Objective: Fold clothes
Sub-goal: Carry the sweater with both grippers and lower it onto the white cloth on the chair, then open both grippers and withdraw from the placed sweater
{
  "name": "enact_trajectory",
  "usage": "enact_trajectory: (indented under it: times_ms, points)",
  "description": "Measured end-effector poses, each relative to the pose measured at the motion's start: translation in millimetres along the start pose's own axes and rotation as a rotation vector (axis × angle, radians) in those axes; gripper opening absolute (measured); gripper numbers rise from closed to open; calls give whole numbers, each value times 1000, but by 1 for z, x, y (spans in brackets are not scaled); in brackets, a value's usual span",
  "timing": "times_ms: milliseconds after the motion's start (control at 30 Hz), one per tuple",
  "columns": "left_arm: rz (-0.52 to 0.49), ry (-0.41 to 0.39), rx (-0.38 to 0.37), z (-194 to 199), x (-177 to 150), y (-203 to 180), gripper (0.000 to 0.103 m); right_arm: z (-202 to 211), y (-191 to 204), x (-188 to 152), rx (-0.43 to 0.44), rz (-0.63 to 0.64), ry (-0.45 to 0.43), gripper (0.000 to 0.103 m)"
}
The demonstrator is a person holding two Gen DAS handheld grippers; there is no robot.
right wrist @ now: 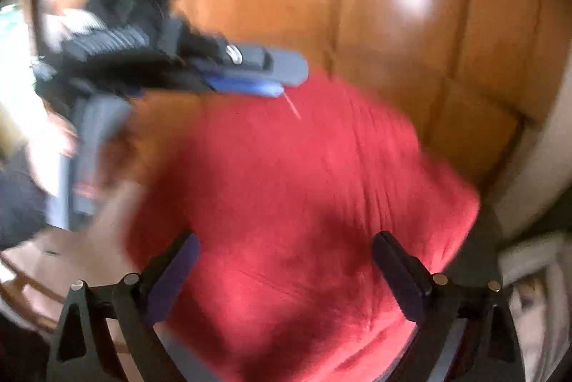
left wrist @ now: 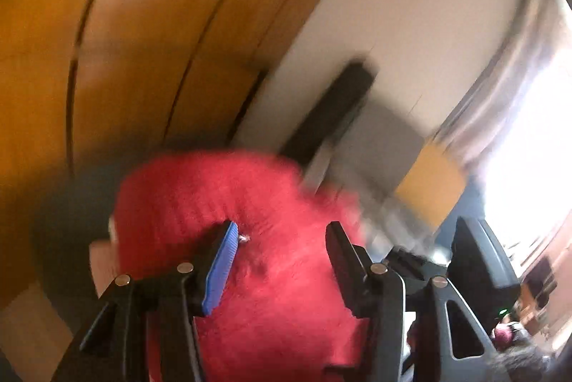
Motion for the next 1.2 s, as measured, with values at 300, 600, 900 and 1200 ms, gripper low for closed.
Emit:
enact_trajectory:
  times_ms: [300,600,900,1200]
  points:
    - [147,18,-49,-12,-22,16,1,-48,-6,-47,-78,-14,44,103]
    - [-9,-143,172,36,-3,-4,44,9,18,-25,-204,-78,-96,103]
    - [-186,-263,467,124,-54,-62,44,63,44,-47,-349,-355,-63,103]
    - [-175,-169,527,167,-96,-74,41,110,70,-44,-567,-437,-105,103]
Point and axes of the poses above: each gripper's, at about its wrist camera, not at the fingertips, and z roughly against the way its jaws point, y to its left, x to its top, the point moved 9 cm from there along -z, roughly the way its jaws point
